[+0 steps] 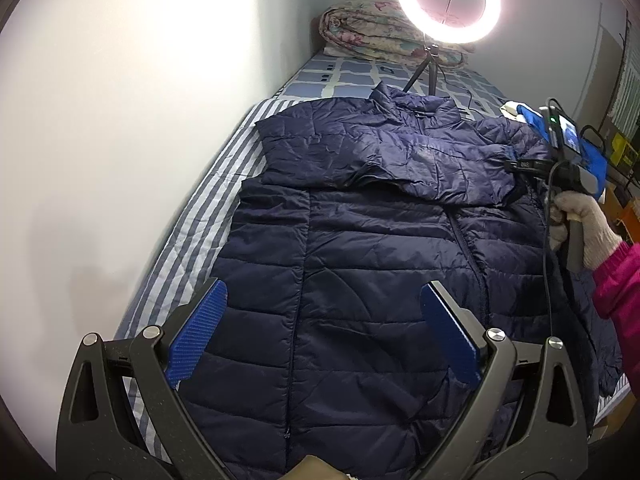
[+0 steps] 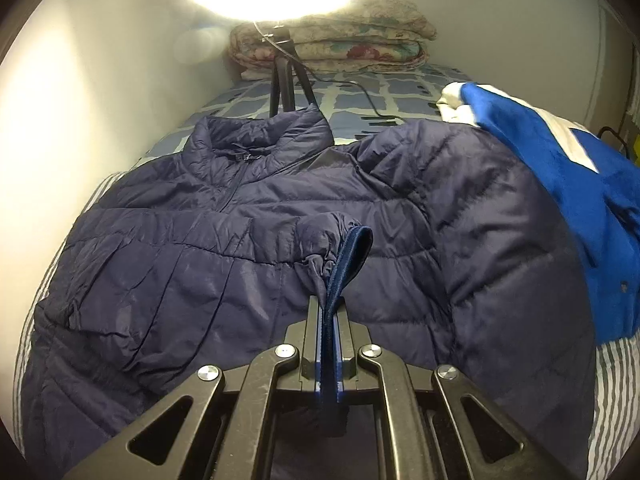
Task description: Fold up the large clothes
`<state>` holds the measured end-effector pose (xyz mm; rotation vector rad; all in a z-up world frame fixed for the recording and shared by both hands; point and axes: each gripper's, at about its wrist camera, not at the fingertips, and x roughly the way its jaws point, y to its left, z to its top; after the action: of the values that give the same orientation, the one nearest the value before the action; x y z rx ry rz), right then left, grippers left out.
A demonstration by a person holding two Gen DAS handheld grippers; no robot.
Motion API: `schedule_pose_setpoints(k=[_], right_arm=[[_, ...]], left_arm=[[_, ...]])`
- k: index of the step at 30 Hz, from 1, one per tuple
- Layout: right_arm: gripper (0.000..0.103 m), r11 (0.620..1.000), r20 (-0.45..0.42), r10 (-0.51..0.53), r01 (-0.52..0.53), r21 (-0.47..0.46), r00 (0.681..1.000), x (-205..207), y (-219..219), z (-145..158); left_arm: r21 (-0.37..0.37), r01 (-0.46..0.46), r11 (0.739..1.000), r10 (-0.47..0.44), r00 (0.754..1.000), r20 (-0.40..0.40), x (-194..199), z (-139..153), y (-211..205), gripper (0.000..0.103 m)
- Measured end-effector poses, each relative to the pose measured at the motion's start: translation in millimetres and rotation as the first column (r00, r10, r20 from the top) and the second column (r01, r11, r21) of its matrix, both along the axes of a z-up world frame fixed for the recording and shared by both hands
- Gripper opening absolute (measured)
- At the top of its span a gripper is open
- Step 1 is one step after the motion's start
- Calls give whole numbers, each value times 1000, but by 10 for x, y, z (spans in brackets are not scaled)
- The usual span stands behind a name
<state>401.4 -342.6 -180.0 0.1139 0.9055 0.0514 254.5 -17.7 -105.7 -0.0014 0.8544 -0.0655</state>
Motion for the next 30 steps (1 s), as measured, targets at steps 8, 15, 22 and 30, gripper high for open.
schedule_pose_setpoints(k=[8, 15, 22, 30], right_arm=[[8, 996, -87, 55, -61, -68, 995, 320, 196, -239], [27, 995, -82, 16, -24, -101, 997, 30, 78, 29], [39, 1000, 40, 20, -20, 13, 999, -768, -183, 720], [43, 1000, 155, -8, 10, -6, 988, -2116, -532, 1421]], left_arm=[[21, -21, 1000, 20, 1000, 22, 31, 32, -2, 99], [3, -29, 1000, 29, 999, 44, 8, 109, 31, 99], [-14, 50, 999, -48, 991, 126, -102, 243, -179, 99], [-32, 200, 979, -191, 965, 177, -271, 401, -686, 99]])
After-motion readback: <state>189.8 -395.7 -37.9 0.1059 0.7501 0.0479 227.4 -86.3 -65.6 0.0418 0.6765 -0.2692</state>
